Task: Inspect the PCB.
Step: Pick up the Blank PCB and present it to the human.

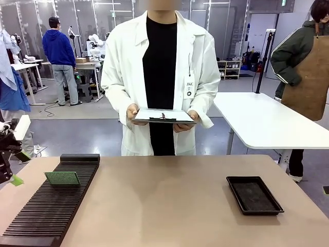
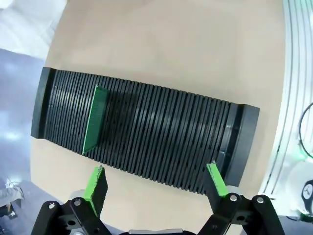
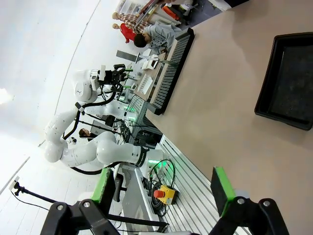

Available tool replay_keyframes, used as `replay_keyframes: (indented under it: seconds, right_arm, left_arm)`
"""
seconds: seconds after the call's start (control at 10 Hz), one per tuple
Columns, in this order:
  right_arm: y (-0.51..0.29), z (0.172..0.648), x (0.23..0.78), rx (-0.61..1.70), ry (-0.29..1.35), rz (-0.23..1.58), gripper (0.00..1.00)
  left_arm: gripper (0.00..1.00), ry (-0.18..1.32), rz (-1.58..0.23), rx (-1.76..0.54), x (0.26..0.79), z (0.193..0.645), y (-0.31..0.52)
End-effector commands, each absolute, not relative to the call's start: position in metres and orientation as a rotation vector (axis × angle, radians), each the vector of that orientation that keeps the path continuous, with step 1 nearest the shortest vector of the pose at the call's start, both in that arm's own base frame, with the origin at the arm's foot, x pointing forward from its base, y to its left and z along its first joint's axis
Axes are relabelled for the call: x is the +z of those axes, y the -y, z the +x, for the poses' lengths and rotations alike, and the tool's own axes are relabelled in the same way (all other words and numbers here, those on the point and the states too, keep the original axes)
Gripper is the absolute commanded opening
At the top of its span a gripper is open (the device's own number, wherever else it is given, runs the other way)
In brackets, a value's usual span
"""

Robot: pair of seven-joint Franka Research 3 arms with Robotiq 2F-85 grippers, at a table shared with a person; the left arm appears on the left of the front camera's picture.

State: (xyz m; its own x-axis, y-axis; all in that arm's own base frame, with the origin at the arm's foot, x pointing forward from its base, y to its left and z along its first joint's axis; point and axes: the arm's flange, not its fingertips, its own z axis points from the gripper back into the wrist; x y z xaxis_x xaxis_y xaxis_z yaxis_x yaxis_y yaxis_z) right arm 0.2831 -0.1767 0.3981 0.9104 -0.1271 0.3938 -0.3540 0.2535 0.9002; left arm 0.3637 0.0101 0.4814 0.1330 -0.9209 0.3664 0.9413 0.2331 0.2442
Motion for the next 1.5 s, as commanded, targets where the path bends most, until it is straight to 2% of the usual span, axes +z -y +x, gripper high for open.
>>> replay_keyframes:
  seconds: [0.0, 0.3, 0.4, 0.6, 0.8, 1.1, 1.4]
  right_arm:
    - [0.177, 0.283, 0.399, 0.162, 0.441, 1.326, 1.0]
    - [0.177, 0.283, 0.399, 0.162, 0.441, 1.326, 1.0]
    - [0.177, 0.283, 0.399, 0.162, 0.441, 1.326, 1.0]
    - [0.177, 0.283, 0.399, 0.162, 0.441, 1.326, 1.0]
    - [0.177, 0.283, 0.399, 0.162, 0.441, 1.326, 1.0]
    - [0.177, 0.283, 0.399, 0.162, 0.441, 1.326, 1.0]
    - [0.177, 0.283, 0.399, 0.162, 0.441, 1.326, 1.0]
  left_arm:
    - [1.0, 0.469, -0.049, -1.338, 0.476, 0.363, -0.015]
    - [1.0, 0.488, -0.054, -1.344, 0.479, 0.364, -0.014]
    - [1.0, 0.497, -0.069, -1.418, 0.475, 0.371, -0.021]
    - [1.0, 0.519, 0.034, -1.515, 0.455, 0.394, -0.025]
    - [1.0, 0.511, 0.142, -1.514, 0.436, 0.42, -0.031]
    - [1.0, 0.451, 0.225, -1.551, 0.408, 0.444, -0.02]
    - [1.0, 0.4, 0.235, -1.558, 0.392, 0.464, -0.015]
